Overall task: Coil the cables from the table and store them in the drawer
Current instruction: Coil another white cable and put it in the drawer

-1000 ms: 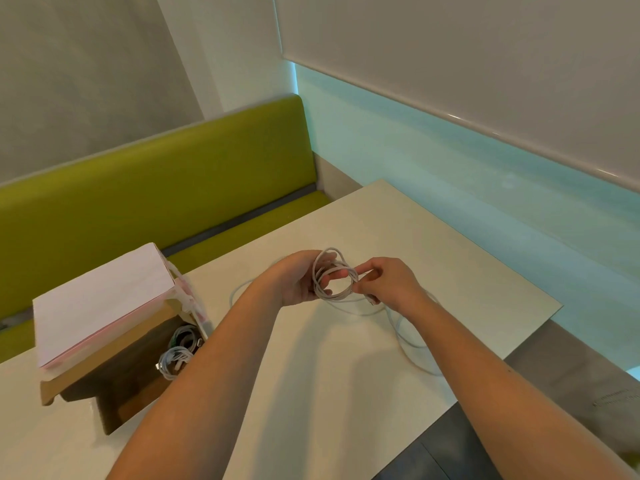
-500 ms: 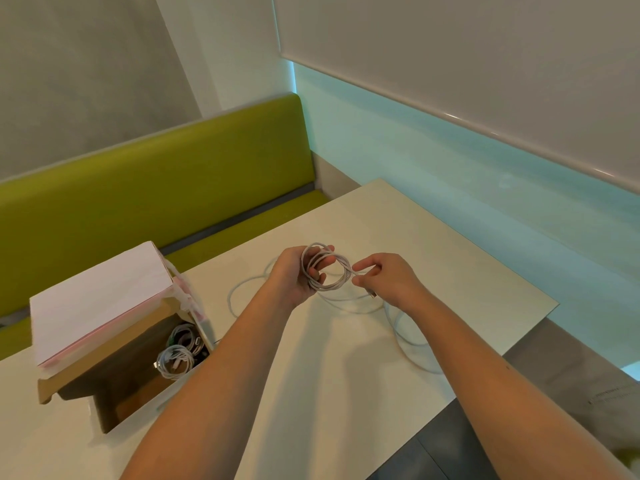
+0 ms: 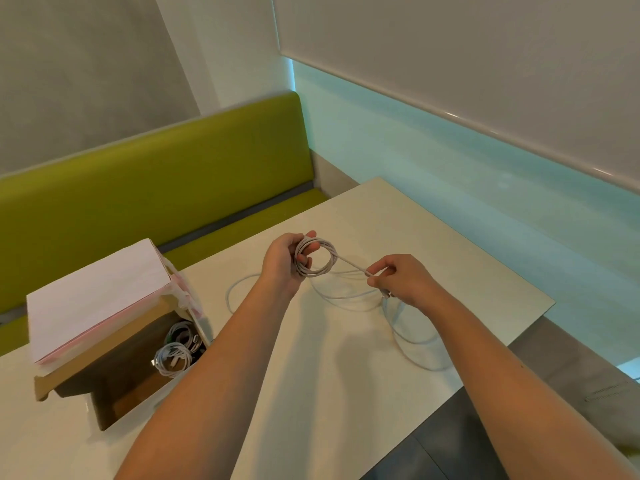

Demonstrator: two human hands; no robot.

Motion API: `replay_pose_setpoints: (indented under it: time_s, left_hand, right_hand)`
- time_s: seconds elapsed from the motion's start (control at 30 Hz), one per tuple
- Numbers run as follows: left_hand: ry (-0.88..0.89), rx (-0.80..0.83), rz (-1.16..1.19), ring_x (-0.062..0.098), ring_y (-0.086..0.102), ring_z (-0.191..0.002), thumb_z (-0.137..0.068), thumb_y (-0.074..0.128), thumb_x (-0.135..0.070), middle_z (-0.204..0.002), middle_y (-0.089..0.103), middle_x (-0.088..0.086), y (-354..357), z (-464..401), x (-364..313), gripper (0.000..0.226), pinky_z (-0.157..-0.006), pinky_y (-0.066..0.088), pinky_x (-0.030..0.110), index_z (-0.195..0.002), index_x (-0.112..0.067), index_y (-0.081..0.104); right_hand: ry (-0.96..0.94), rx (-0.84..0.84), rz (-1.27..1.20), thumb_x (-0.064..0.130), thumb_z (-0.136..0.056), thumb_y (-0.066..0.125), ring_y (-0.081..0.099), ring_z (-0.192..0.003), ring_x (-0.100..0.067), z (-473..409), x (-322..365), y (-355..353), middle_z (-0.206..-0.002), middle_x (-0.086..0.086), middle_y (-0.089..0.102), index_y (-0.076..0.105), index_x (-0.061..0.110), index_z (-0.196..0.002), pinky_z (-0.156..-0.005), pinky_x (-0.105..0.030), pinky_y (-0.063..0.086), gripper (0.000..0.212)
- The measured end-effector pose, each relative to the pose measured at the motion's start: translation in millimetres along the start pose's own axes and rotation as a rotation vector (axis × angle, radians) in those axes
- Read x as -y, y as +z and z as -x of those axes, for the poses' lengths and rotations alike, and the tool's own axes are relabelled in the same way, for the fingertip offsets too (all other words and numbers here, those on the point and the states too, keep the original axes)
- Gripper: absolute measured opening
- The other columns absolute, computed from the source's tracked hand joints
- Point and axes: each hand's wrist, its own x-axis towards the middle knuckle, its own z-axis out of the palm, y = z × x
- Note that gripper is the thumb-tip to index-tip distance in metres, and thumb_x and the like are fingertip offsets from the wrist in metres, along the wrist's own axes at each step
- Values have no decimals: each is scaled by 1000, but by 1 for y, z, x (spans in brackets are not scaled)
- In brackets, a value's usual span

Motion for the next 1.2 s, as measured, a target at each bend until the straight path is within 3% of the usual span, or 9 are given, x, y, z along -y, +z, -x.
replay_pose_setpoints:
  time_s: [0.13, 0.23, 0.4, 0.57, 0.7, 0.93, 1.03, 1.2]
  left_hand:
    - [13, 34, -55, 5, 48, -45, -99, 46, -14, -83, 71, 5, 2, 4, 5, 25, -66, 44, 21, -107, -4, 67]
    - [-16, 138, -154, 9, 53, -69, -99, 54, -24, -86, 73, 4, 0, 9, 5, 24, -80, 52, 28, -107, -8, 70]
    - [-32, 168, -201, 9, 59, -72, -100, 54, -19, -86, 71, 3, -1, 16, 6, 22, -101, 50, 44, -110, -6, 69]
    - [-91, 193, -69, 8, 65, -66, -99, 54, -16, -83, 73, 2, 5, 25, 15, 19, -86, 56, 36, -109, -7, 68]
    - [-99, 178, -130, 9, 69, -74, -97, 59, -23, -87, 75, 0, 0, 26, 20, 21, -67, 62, 32, -107, -7, 69]
    - [-50, 111, -231, 10, 70, -85, -93, 64, -25, -92, 76, -2, -4, 25, 22, 17, -68, 60, 31, -101, -13, 74]
    - [-60, 56, -236, 7, 70, -86, -91, 67, -25, -93, 76, -5, -2, 26, 25, 15, -72, 57, 25, -100, -16, 75]
    - [-88, 47, -193, 4, 70, -76, -91, 67, -22, -88, 76, -5, 3, 26, 29, 14, -76, 58, 21, -100, -15, 75]
  right_hand:
    - [-13, -69, 11, 15, -83, 74, 59, -67, -12, -3, -2, -5, -67, 1, 64, 70, 18, -89, -54, -20, 37, 8]
    - [-13, -136, 2, 14, -79, 78, 60, -71, -14, -6, -9, -7, -71, 2, 65, 70, 19, -81, -60, -21, 42, 9]
    - [-36, -66, -150, 11, -84, 72, 64, -55, -15, -3, -9, 2, -71, -7, 68, 68, 15, -88, -57, -21, 52, 7]
    - [-31, -40, -344, 6, -86, 70, 71, -68, -25, -6, -10, 15, -84, -17, 71, 70, 3, -95, -67, -28, 61, 9]
    - [10, -63, -691, 2, -89, 66, 74, -75, -26, -4, -5, 14, -89, -20, 72, 66, -3, -100, -67, -27, 61, 12]
    - [60, 114, -931, 11, -94, 62, 72, -93, -27, -3, -10, 17, -106, -16, 72, 64, -2, -113, -81, -35, 60, 24]
    - [116, 167, -911, 21, -97, 58, 66, -83, -19, -3, -10, 18, -96, -5, 69, 63, 9, -111, -74, -32, 56, 19]
    - [163, 169, -1118, 16, -98, 56, 66, -75, -18, -6, -9, 25, -83, -8, 67, 61, 10, -97, -70, -29, 56, 8]
